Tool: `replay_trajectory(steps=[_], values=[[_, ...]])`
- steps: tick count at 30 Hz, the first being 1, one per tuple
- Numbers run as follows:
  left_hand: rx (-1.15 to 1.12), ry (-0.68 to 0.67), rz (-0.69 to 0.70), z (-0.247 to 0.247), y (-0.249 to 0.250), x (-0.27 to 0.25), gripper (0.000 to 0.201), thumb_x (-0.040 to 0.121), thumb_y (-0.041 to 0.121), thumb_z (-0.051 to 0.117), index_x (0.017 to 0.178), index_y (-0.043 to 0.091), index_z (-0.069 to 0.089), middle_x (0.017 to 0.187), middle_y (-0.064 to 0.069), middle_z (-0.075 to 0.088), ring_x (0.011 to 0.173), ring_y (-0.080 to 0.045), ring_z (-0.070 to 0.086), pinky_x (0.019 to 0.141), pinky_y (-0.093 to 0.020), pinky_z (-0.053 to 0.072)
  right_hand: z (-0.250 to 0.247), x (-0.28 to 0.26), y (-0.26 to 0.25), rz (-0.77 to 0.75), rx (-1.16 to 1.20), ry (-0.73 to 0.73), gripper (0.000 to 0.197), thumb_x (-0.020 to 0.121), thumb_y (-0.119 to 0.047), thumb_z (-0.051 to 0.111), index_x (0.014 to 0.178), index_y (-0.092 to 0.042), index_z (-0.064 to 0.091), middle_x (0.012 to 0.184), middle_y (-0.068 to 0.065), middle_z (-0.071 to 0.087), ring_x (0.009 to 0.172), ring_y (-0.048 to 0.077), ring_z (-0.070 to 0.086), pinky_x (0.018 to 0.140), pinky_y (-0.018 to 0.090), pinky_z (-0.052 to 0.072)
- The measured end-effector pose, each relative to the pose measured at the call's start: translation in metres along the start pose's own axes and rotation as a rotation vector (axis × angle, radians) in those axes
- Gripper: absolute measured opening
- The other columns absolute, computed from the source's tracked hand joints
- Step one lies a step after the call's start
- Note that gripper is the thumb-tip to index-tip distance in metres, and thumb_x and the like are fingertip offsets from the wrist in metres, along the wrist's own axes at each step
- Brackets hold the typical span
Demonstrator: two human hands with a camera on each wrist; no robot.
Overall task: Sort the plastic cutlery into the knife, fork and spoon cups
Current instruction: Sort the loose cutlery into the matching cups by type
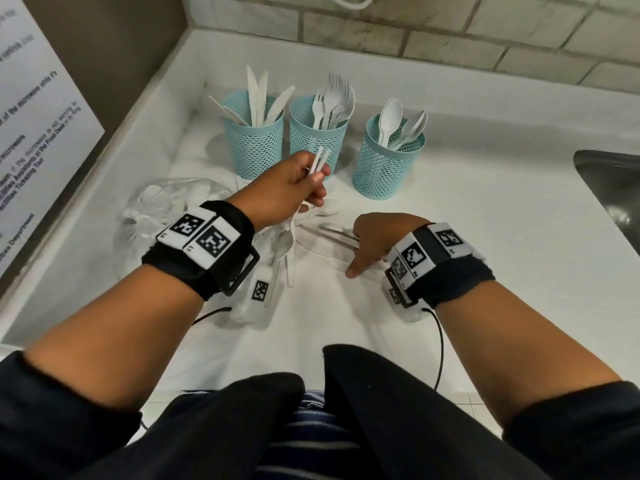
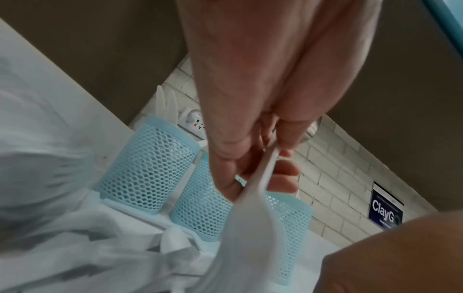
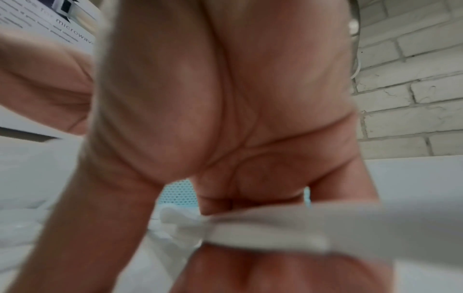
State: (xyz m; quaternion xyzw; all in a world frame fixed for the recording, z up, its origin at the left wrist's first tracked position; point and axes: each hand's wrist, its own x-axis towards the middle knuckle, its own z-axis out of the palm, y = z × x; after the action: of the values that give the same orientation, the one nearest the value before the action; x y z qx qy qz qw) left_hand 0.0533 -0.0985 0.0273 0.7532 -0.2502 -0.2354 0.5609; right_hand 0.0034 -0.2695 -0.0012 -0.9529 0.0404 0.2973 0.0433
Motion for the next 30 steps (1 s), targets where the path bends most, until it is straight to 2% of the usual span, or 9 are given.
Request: replay_trajectory(steps=[3, 5, 9, 13, 17, 21, 23, 26, 30], values=[[-0.123, 0.088, -0.012, 0.000, 0.003, -0.002, 0.017, 0.101, 0.015, 0.034, 0.095, 0.023, 0.048, 0.079, 0.002, 0.054, 0.075, -0.012, 0.058, 0.076, -0.032, 0.045, 0.002, 0.001, -0.005, 0.000, 0.036, 0.024, 0.042, 0.066, -0.042, 0.079, 0.066, -0.016, 0.046, 0.064, -0.004, 0.048, 0.057, 0.013, 0.046, 0.064, 0.026, 0.042], [-0.178, 0.132, -0.023, 0.000, 0.003, -0.004, 0.019, 0.102, 0.017, 0.033, 0.093, 0.026, 0.047, 0.078, 0.001, 0.054, 0.073, -0.013, 0.059, 0.072, -0.030, 0.046, 0.003, -0.001, -0.007, -0.005, 0.067, 0.010, 0.034, 0.069, -0.035, 0.077, 0.077, -0.011, 0.054, 0.065, -0.004, 0.048, 0.057, 0.012, 0.046, 0.068, 0.029, 0.045], [-0.264, 0.211, -0.077, 0.002, -0.002, -0.004, 0.019, 0.103, 0.024, 0.029, 0.111, 0.023, 0.046, 0.076, -0.001, 0.049, 0.069, -0.014, 0.056, 0.066, -0.028, 0.047, 0.000, -0.005, -0.005, -0.033, 0.140, -0.002, 0.029, 0.072, -0.029, 0.074, 0.084, -0.004, 0.065, 0.062, 0.000, 0.051, 0.058, 0.017, 0.049, 0.066, 0.030, 0.042], [-0.417, 0.281, -0.173, 0.004, -0.009, -0.001, 0.021, 0.103, 0.023, 0.028, 0.114, 0.019, 0.046, 0.070, -0.001, 0.039, 0.059, -0.011, 0.041, 0.057, -0.026, 0.039, -0.008, -0.010, 0.003, -0.047, 0.243, -0.038, 0.021, 0.074, -0.028, 0.071, 0.080, -0.009, 0.065, 0.061, -0.002, 0.055, 0.051, 0.011, 0.046, 0.058, 0.024, 0.039], [-0.484, 0.308, -0.265, 0.001, -0.015, 0.001, 0.018, 0.101, 0.012, 0.035, 0.114, 0.014, 0.047, 0.068, 0.000, 0.036, 0.056, -0.009, 0.037, 0.050, -0.021, 0.037, -0.014, -0.008, 0.014, -0.062, 0.457, -0.118, 0.024, 0.074, -0.032, 0.075, 0.088, -0.015, 0.067, 0.073, 0.000, 0.062, 0.070, 0.019, 0.050, 0.063, 0.029, 0.042], [-0.564, 0.375, -0.276, -0.003, -0.019, 0.002, 0.019, 0.100, 0.008, 0.035, 0.101, 0.011, 0.054, 0.072, 0.000, 0.043, 0.061, -0.009, 0.044, 0.057, -0.021, 0.041, -0.022, -0.012, 0.022, -0.114, 0.781, -0.141, 0.005, 0.085, -0.015, 0.066, 0.086, -0.020, 0.065, 0.072, -0.010, 0.068, 0.074, 0.011, 0.053, 0.064, 0.022, 0.042], [-0.618, 0.424, -0.287, -0.003, -0.020, 0.003, 0.021, 0.100, 0.010, 0.037, 0.090, 0.012, 0.055, 0.076, -0.002, 0.047, 0.066, -0.011, 0.048, 0.062, -0.024, 0.047, -0.023, -0.011, 0.021, -0.144, 0.941, -0.148, 0.012, 0.089, -0.008, 0.059, 0.086, -0.019, 0.063, 0.070, -0.011, 0.069, 0.067, 0.005, 0.061, 0.061, 0.019, 0.048], [-0.614, 0.539, -0.281, -0.001, -0.022, 0.005, 0.020, 0.098, 0.010, 0.040, 0.087, 0.015, 0.056, 0.082, -0.002, 0.046, 0.072, -0.012, 0.046, 0.063, -0.026, 0.050, -0.022, -0.008, 0.018, -0.199, 1.128, -0.136, 0.013, 0.092, -0.006, 0.052, 0.087, -0.016, 0.058, 0.070, -0.006, 0.069, 0.065, 0.007, 0.067, 0.062, 0.025, 0.058], [-0.662, 0.421, -0.289, -0.001, -0.022, 0.004, 0.016, 0.100, 0.017, 0.040, 0.093, 0.016, 0.054, 0.091, -0.006, 0.054, 0.078, -0.019, 0.053, 0.073, -0.035, 0.054, -0.025, -0.008, 0.004, -0.254, 1.321, -0.075, 0.011, 0.094, -0.009, 0.048, 0.088, -0.014, 0.056, 0.066, -0.003, 0.068, 0.062, 0.009, 0.067, 0.066, 0.030, 0.058]])
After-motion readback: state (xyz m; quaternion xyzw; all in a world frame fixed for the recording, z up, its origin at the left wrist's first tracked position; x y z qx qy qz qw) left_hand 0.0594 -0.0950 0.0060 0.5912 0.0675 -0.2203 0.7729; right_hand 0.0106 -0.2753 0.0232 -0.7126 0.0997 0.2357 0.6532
